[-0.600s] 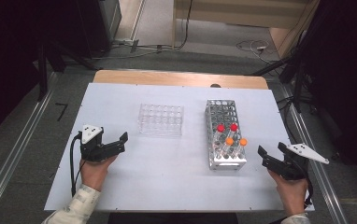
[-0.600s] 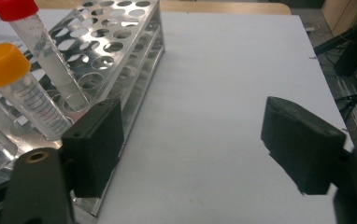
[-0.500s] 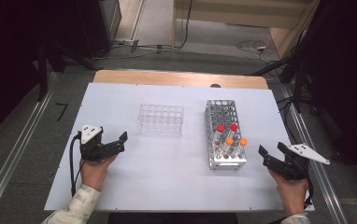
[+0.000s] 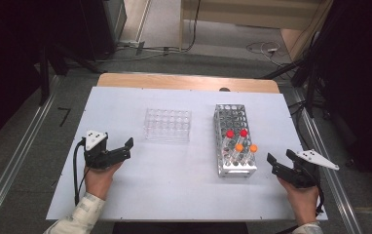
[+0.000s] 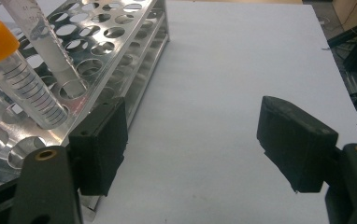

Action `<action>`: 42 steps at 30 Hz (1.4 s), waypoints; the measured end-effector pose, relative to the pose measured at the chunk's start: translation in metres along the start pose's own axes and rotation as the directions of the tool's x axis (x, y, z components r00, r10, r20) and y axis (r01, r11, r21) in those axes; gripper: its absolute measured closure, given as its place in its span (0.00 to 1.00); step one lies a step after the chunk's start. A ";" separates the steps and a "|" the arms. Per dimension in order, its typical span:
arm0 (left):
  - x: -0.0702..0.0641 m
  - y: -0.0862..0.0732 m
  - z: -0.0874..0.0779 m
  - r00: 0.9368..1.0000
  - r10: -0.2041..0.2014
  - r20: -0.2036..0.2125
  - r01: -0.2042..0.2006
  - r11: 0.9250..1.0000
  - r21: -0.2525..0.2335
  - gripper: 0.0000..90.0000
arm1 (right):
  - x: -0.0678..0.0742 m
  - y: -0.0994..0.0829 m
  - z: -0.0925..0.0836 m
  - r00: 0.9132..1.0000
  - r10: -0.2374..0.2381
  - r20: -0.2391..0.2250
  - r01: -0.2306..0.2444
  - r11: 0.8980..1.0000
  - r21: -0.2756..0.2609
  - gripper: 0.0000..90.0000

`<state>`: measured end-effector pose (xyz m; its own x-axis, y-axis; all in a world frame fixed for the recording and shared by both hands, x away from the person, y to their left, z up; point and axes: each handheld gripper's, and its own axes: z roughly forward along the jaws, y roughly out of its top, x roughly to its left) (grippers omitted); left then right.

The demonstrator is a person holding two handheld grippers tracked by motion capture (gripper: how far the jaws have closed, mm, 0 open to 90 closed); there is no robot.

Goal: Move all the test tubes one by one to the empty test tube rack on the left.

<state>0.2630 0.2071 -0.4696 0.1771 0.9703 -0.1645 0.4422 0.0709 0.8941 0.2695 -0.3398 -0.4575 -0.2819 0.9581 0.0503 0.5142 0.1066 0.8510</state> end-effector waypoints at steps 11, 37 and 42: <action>-0.001 0.000 0.000 1.000 0.005 0.002 -0.005 1.000 0.002 0.08 | 0.005 0.001 -0.004 1.000 -0.009 -0.024 0.008 1.000 -0.006 0.28; -0.002 -0.001 0.001 1.000 0.007 0.007 -0.007 1.000 0.007 0.08 | 0.036 -0.001 -0.024 0.988 -0.080 -0.130 0.077 0.997 -0.029 0.38; -0.003 -0.001 0.001 1.000 0.008 0.004 -0.008 1.000 0.008 0.08 | 0.043 -0.001 -0.024 0.980 -0.098 -0.171 0.094 0.995 -0.028 0.44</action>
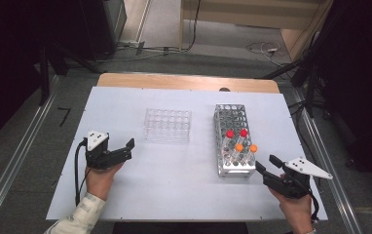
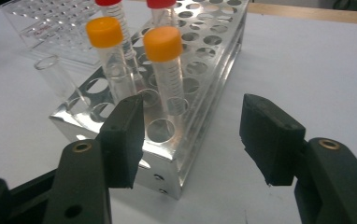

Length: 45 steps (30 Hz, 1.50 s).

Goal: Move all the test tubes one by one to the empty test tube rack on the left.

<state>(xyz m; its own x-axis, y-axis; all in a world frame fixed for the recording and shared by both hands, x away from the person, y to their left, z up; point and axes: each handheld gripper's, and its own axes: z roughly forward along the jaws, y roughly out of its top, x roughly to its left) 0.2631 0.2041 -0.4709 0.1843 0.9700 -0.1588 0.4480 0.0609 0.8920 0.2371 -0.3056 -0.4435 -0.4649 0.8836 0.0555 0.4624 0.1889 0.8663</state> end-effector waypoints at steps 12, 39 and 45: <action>-0.001 -0.001 0.001 1.000 -0.001 0.003 0.001 1.000 0.001 0.08 | 0.013 -0.002 0.004 0.997 -0.034 -0.065 0.033 0.999 -0.015 0.60; -0.002 -0.001 0.002 1.000 0.005 0.004 -0.005 1.000 0.008 0.08 | 0.027 0.000 0.023 0.995 -0.062 -0.082 0.061 0.998 -0.014 0.72; -0.003 -0.002 0.002 1.000 0.006 0.003 -0.006 1.000 0.008 0.08 | 0.027 0.002 0.025 0.994 -0.068 -0.085 0.066 0.998 -0.022 0.74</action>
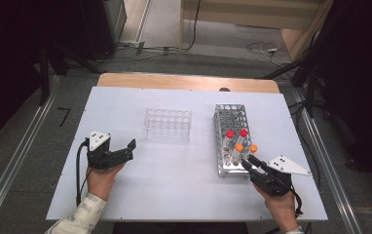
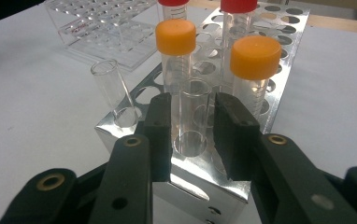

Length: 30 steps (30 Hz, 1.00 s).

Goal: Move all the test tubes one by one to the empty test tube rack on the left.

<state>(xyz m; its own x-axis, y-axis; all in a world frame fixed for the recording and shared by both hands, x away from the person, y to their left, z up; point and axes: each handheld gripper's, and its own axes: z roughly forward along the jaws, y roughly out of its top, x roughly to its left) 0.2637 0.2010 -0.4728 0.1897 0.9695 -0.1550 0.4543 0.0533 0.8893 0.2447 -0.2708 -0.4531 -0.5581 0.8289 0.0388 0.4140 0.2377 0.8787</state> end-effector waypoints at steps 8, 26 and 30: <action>0.000 0.000 0.000 1.000 0.000 0.001 0.000 1.000 -0.001 0.08 | -0.001 0.003 0.001 1.000 0.001 0.000 -0.001 1.000 -0.017 0.79; -0.021 0.006 -0.003 0.997 0.071 0.032 -0.071 0.997 -0.017 0.08 | 0.001 0.026 -0.018 0.999 -0.033 0.008 0.034 0.996 -0.081 0.82; -0.032 0.010 -0.006 0.994 0.096 0.052 -0.094 0.995 -0.034 0.08 | 0.002 0.032 -0.024 0.999 -0.032 0.009 0.033 0.995 -0.091 0.82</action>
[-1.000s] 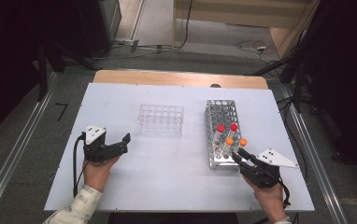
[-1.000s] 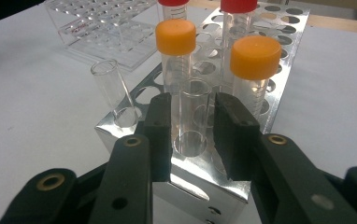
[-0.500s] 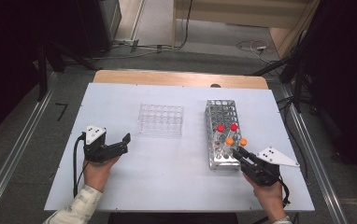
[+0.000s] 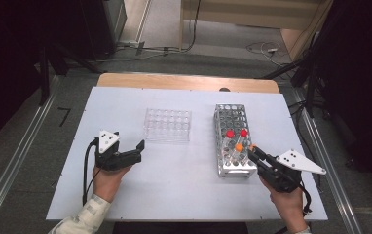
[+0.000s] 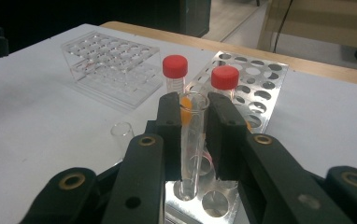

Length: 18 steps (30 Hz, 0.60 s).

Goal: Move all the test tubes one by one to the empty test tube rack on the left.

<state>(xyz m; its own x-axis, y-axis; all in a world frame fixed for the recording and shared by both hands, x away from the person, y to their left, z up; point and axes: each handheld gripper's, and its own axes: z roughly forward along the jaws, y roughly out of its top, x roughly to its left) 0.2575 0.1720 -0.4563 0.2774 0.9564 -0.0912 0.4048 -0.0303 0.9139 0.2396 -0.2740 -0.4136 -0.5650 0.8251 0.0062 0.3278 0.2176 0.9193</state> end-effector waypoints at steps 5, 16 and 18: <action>-0.013 0.008 -0.003 0.999 0.031 0.039 -0.031 0.999 -0.014 0.08 | 0.000 0.010 -0.007 1.000 0.009 -0.007 -0.009 1.000 -0.008 0.82; -0.040 0.023 -0.005 0.989 0.090 0.119 -0.088 0.996 -0.024 0.08 | 0.012 0.042 -0.022 0.999 -0.017 -0.048 0.013 0.997 -0.069 0.82; -0.043 0.023 -0.003 0.987 0.099 0.129 -0.097 0.995 -0.022 0.08 | 0.015 0.046 -0.020 0.998 -0.023 -0.054 0.020 0.997 -0.071 0.82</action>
<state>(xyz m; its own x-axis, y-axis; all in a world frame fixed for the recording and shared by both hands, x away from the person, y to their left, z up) 0.2521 0.1307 -0.4296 0.4265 0.9031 -0.0505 0.3565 -0.1166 0.9270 0.2316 -0.2621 -0.3634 -0.6125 0.7904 0.0058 0.2623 0.1964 0.9448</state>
